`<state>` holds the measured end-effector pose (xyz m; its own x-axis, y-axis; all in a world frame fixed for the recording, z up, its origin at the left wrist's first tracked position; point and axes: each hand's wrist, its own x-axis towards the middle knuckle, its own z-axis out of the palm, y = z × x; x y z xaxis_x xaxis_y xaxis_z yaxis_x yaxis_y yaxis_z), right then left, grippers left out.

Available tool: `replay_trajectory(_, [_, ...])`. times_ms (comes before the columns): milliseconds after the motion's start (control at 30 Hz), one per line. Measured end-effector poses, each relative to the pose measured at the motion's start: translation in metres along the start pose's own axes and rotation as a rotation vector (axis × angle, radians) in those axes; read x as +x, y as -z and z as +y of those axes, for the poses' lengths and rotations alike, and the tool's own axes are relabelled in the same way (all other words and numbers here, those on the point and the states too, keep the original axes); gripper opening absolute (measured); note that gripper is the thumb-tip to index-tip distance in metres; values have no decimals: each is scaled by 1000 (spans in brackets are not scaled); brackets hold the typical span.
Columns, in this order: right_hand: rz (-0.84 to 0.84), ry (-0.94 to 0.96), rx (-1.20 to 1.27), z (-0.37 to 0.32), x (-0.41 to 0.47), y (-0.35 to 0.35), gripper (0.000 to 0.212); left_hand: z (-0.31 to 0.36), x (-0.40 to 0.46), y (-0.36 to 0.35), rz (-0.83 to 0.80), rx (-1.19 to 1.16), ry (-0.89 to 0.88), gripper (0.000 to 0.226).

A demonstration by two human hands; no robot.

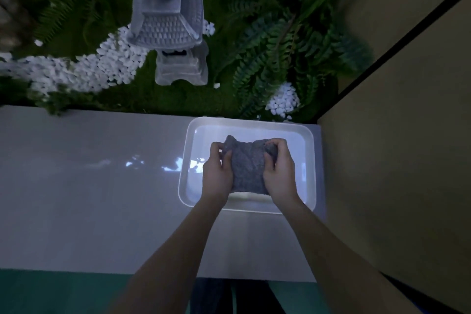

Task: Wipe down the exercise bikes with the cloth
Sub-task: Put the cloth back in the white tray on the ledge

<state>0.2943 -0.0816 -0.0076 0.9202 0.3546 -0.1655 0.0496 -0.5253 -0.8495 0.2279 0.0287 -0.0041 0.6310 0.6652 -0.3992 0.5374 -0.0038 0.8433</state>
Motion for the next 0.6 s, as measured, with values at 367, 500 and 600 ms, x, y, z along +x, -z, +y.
replay_trajectory(367, [-26,30,-443,75,27,-35,34,-74,49,-15,-6,416,-153,28])
replay_trajectory(500, [-112,333,-667,76,18,-31,43,-87,44,-5,15,770,-489,62])
replay_trajectory(600, [-381,452,-893,87,19,-32,56,-99,49,0,-166,1055,-600,71])
